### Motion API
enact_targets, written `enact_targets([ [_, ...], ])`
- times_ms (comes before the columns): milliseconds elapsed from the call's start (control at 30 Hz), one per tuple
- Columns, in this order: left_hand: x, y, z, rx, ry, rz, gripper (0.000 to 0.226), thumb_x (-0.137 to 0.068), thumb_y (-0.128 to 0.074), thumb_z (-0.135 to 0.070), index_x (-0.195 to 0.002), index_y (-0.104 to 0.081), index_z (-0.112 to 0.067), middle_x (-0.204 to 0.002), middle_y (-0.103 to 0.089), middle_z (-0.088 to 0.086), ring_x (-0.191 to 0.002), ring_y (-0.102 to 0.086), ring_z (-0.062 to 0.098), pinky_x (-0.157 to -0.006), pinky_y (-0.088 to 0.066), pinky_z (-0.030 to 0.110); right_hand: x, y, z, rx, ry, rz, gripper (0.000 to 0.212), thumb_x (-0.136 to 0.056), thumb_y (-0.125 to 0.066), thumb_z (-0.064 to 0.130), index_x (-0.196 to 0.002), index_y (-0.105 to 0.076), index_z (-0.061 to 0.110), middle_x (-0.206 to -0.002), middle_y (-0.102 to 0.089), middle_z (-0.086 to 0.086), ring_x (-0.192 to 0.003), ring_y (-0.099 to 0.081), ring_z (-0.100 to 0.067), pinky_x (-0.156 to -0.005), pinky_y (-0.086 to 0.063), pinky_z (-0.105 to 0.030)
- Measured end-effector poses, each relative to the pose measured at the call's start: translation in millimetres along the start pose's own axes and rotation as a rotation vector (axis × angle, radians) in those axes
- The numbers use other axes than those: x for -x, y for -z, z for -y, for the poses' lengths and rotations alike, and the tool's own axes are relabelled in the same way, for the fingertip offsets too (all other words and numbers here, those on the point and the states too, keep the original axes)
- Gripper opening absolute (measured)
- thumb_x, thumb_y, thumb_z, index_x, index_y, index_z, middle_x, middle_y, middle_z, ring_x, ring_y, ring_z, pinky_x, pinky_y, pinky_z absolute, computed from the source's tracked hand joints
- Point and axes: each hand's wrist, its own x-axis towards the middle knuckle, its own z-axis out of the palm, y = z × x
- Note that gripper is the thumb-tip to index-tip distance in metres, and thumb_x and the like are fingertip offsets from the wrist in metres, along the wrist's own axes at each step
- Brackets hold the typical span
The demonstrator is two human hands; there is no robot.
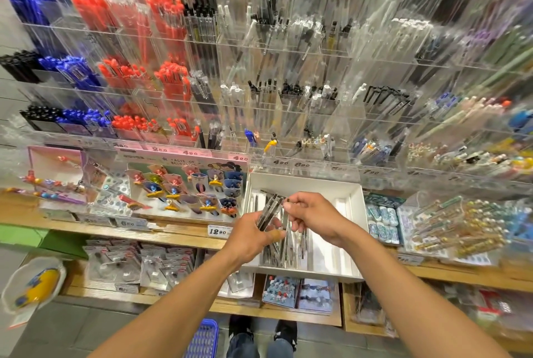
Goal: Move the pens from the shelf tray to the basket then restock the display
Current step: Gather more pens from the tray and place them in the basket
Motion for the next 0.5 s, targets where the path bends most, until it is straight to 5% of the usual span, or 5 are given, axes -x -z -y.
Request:
enact_targets([
  [167, -0.8, 3.8, 9.0, 0.063, 0.005, -0.017, 0.015, -0.083, -0.078, -0.031, -0.082, -0.066, -0.023, -0.06, -0.063, -0.016, -0.056, -0.056, -0.001, -0.052, -0.042, 0.01, -14.1, -7.5, -14.6, -0.234, -0.082, 0.065, 0.013, -0.101, -0.05, 0.016, -0.097, -0.057, 0.007, -0.067, -0.058, -0.005, -0.051, -0.052, -0.013, -0.046, -0.038, -0.021],
  [267, -2.1, 6.8, 14.2, 0.122, 0.086, 0.024, 0.02, -0.093, -0.067, -0.032, -0.085, -0.064, -0.014, -0.059, -0.06, -0.006, -0.051, -0.047, 0.009, -0.048, -0.038, 0.019, -26.3, -6.6, -28.1, -0.224, -0.133, -0.065, 0.016, -0.099, -0.055, 0.017, -0.108, -0.058, 0.005, -0.072, -0.064, -0.006, -0.051, -0.056, -0.013, -0.048, -0.044, -0.023],
  [400, -4.0, 9.0, 19.9, 0.288, 0.256, 0.012, 0.023, -0.092, -0.069, -0.023, -0.103, -0.053, -0.01, -0.073, -0.054, 0.004, -0.054, -0.048, 0.012, -0.053, -0.046, 0.026, -44.0, -13.2, -65.3, 0.514, -0.34, -0.236, 0.014, -0.091, -0.061, 0.011, -0.104, -0.062, 0.006, -0.095, -0.068, -0.012, -0.074, -0.068, -0.019, -0.07, -0.059, -0.036],
  [500, -4.3, 11.0, 20.9, 0.473, 0.323, 0.012, 0.035, -0.09, -0.071, -0.015, -0.112, -0.043, -0.016, -0.074, -0.062, 0.006, -0.054, -0.058, 0.014, -0.054, -0.052, 0.028, -49.6, -32.0, -89.3, 0.812, -0.433, -0.144, 0.009, -0.089, -0.063, 0.015, -0.084, -0.058, 0.011, -0.082, -0.059, 0.001, -0.065, -0.056, -0.012, -0.048, -0.042, -0.022],
])
